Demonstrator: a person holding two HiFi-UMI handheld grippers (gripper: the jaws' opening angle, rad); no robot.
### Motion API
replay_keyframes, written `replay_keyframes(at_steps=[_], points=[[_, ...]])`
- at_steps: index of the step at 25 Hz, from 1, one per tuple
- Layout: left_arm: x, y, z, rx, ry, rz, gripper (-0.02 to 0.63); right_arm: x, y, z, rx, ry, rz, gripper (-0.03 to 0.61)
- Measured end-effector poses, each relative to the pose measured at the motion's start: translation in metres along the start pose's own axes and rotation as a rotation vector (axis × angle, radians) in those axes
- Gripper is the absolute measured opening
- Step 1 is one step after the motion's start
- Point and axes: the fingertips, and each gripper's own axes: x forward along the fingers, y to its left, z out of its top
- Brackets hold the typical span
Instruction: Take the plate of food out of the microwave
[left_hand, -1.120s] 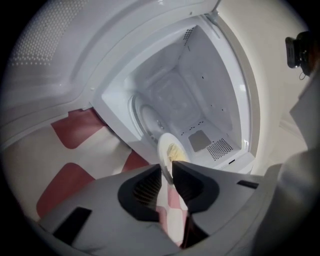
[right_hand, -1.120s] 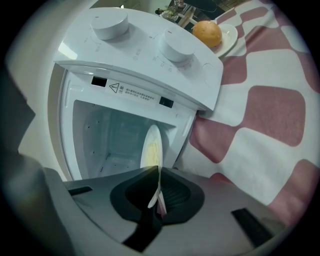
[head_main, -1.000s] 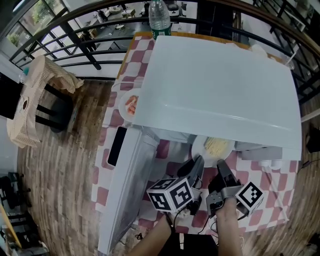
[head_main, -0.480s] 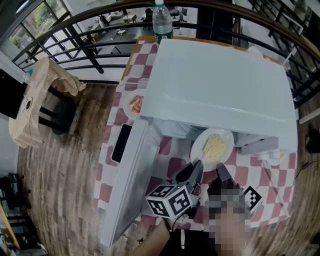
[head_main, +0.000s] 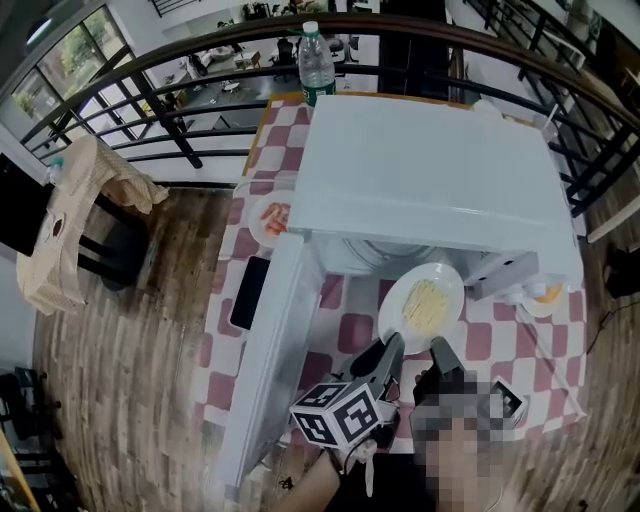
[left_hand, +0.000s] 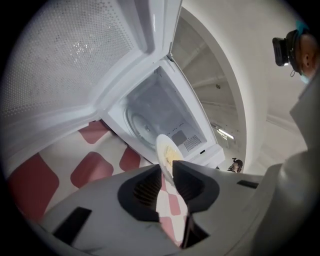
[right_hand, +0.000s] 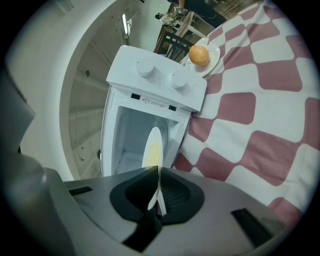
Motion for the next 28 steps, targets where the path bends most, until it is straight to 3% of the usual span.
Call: replay_keyframes(at_steps=[16, 28], points=[[-0.026, -0.016, -0.005, 0.007, -0.010, -0.021, 0.100, -0.027, 0.009, -0.012, 0.010, -0.011, 0.014, 0.017], [-0.059, -0.036, -0.040, -0.043, -0.075, 0.016, 0.100, -0.070, 0.000, -0.020, -0.015, 0.054, 0.018, 0.015]])
